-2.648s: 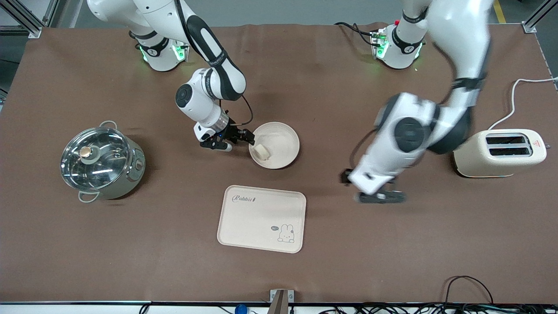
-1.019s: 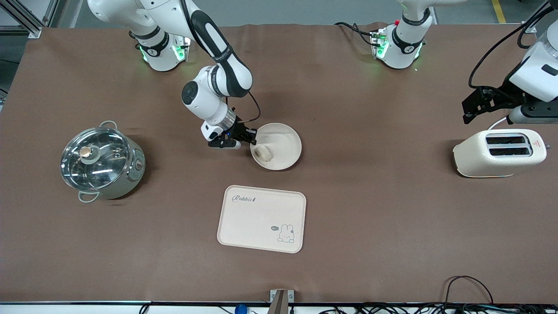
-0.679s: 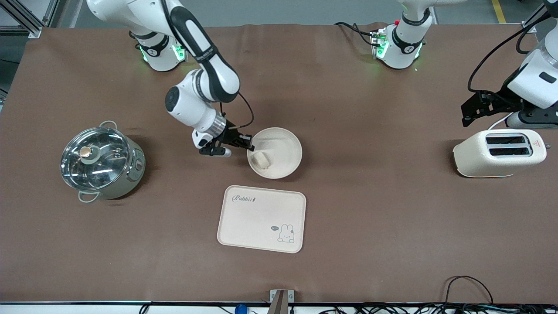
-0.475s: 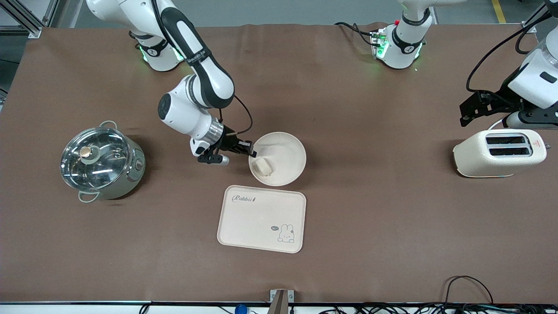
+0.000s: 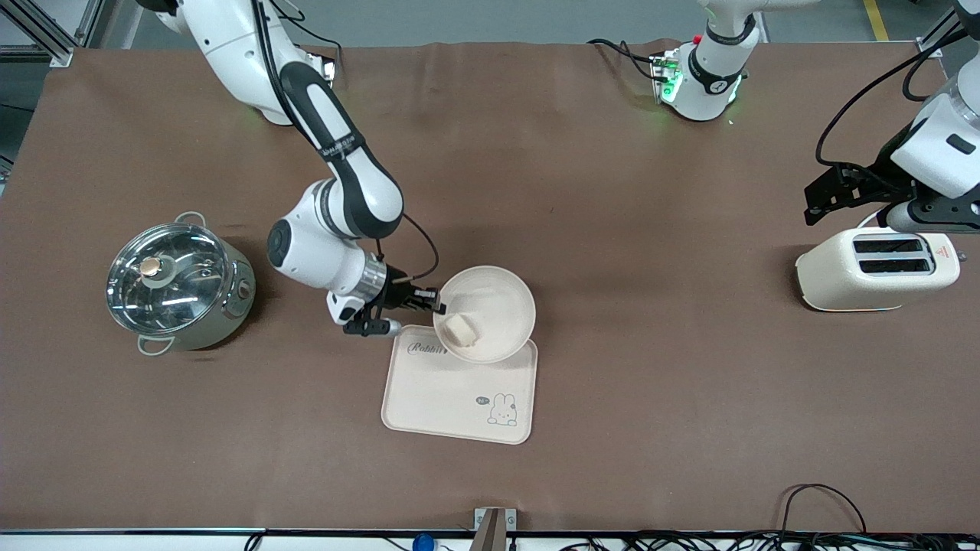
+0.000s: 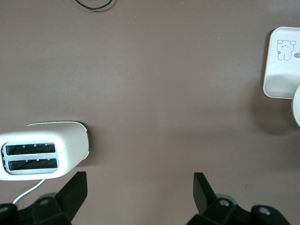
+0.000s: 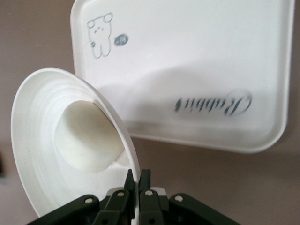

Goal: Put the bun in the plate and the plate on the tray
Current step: 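Move the held plate over the white tray with the right gripper, then lower the plate onto the tray and open the right gripper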

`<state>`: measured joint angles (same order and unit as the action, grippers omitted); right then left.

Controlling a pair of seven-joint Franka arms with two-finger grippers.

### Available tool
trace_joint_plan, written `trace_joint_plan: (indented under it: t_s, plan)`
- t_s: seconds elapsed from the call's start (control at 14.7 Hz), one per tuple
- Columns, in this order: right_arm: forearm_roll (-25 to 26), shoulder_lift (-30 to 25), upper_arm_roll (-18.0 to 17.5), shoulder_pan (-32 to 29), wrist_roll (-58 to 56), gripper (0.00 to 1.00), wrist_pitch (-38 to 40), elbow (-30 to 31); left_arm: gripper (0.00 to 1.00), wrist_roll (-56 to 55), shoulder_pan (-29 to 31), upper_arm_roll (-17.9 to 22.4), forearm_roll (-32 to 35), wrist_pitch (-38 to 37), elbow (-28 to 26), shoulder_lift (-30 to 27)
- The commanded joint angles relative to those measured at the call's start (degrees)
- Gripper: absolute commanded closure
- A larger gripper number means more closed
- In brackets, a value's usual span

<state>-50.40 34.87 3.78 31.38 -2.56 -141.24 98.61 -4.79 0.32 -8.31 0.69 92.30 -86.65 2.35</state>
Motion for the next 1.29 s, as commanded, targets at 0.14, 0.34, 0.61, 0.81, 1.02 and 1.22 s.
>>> trace_joint_plan:
  t_s: [0.14,0.34,0.61,0.81,1.02,1.22]
  plan:
    - [11.6,12.3,-0.3,-6.8,9.4,0.99,10.4,-20.1,0.0,1.4,0.4,0.0,-0.7,-1.1,1.7,0.5]
    - [11.7,16.9,-0.3,-7.6,9.4,1.0,10.1,-24.3,0.0,1.2,0.3,0.0,-0.7,-1.1,1.7,0.5]
    - [11.5,18.3,-0.4,-7.3,9.7,1.0,9.8,-25.1,0.0,1.4,0.4,0.0,-0.7,-1.1,1.7,0.5]
    - [11.4,18.4,-0.4,-7.7,9.8,0.99,9.8,-25.1,0.0,1.4,0.3,0.0,-0.6,-1.1,1.7,0.4]
    - [11.3,18.7,-0.3,-7.6,9.7,0.99,9.8,-24.8,0.0,1.4,0.3,0.0,-0.7,-1.1,1.7,0.5]
    - [11.1,18.9,-0.4,-7.7,9.9,0.99,9.6,-24.8,0.0,1.0,0.3,0.0,-0.7,-1.1,1.7,0.5]
